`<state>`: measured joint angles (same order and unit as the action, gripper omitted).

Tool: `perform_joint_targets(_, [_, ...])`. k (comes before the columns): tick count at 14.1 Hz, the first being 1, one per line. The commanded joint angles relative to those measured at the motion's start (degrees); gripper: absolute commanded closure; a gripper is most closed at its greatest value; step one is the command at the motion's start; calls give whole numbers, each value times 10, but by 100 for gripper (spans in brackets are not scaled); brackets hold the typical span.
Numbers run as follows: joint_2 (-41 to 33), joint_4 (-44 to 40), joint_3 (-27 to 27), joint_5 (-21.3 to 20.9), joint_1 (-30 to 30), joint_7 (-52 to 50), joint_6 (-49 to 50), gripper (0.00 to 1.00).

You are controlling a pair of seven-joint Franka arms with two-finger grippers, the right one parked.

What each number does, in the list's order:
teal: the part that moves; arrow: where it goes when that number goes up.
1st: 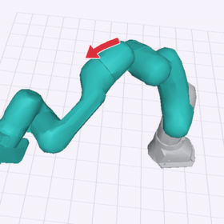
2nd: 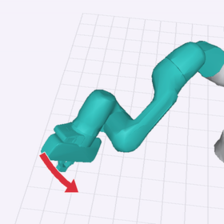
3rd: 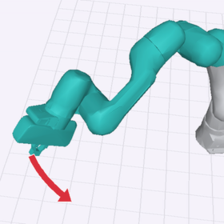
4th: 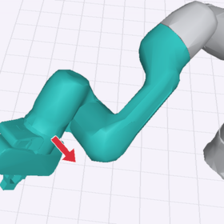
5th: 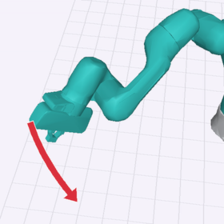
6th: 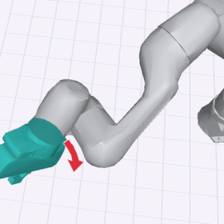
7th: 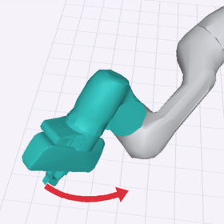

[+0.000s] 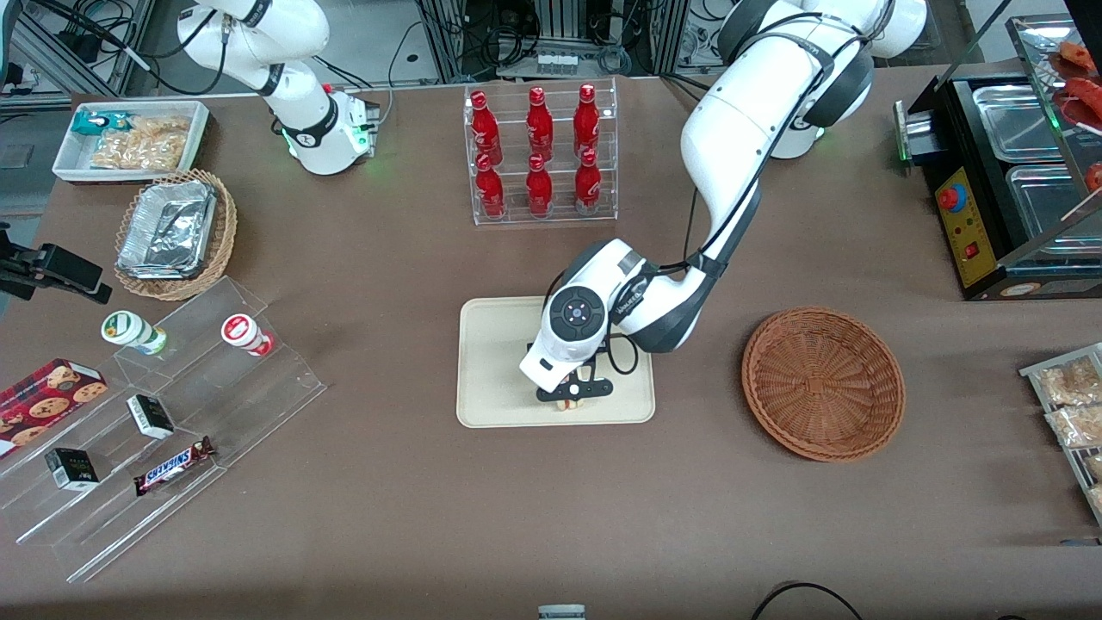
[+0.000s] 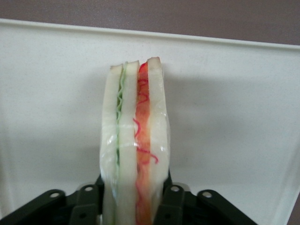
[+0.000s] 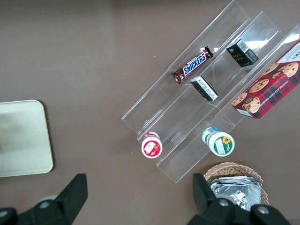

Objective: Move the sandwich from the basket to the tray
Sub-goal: 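Lower the sandwich onto the tray and open the left gripper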

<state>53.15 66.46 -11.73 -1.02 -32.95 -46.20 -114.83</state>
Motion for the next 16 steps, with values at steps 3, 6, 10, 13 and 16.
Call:
perform_joint_targets(3, [2,-17,9,-7,-10,-34,-6,0])
perform_joint_targets(6, [-27,-17,10,-38,-5,-43,22,0])
perform_joint_targets(10, [-95,-11,43,-40,12,-31,114,0])
perform_joint_targets(13, [-174,49,54,-38,59,13,145,0])
perform_joint_targets(16, [-312,195,53,-28,133,123,159,0])
